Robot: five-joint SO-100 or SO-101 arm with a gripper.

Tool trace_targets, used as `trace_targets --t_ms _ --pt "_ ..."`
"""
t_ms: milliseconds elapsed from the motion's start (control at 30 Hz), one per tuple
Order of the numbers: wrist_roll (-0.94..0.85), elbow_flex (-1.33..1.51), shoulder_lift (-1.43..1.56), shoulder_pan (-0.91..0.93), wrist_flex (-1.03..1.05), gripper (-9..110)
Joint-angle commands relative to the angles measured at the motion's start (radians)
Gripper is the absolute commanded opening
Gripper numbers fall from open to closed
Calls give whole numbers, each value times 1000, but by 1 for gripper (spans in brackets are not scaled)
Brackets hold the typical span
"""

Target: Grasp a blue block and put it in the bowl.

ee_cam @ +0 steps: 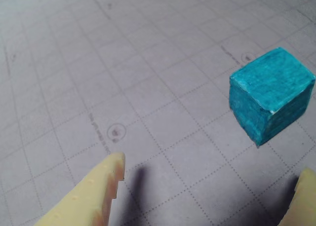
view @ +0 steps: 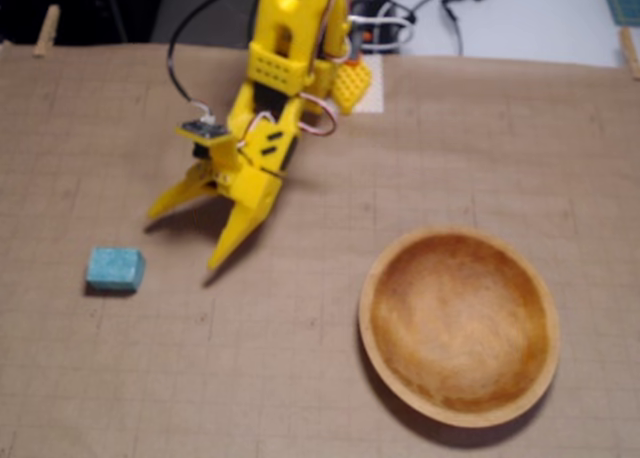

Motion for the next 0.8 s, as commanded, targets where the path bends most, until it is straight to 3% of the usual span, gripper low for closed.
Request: trace_targets --t_ms 0,767 --pt "-8 -91 -49 15 -34 44" --pt "-6 -341 -287 143 -25 44"
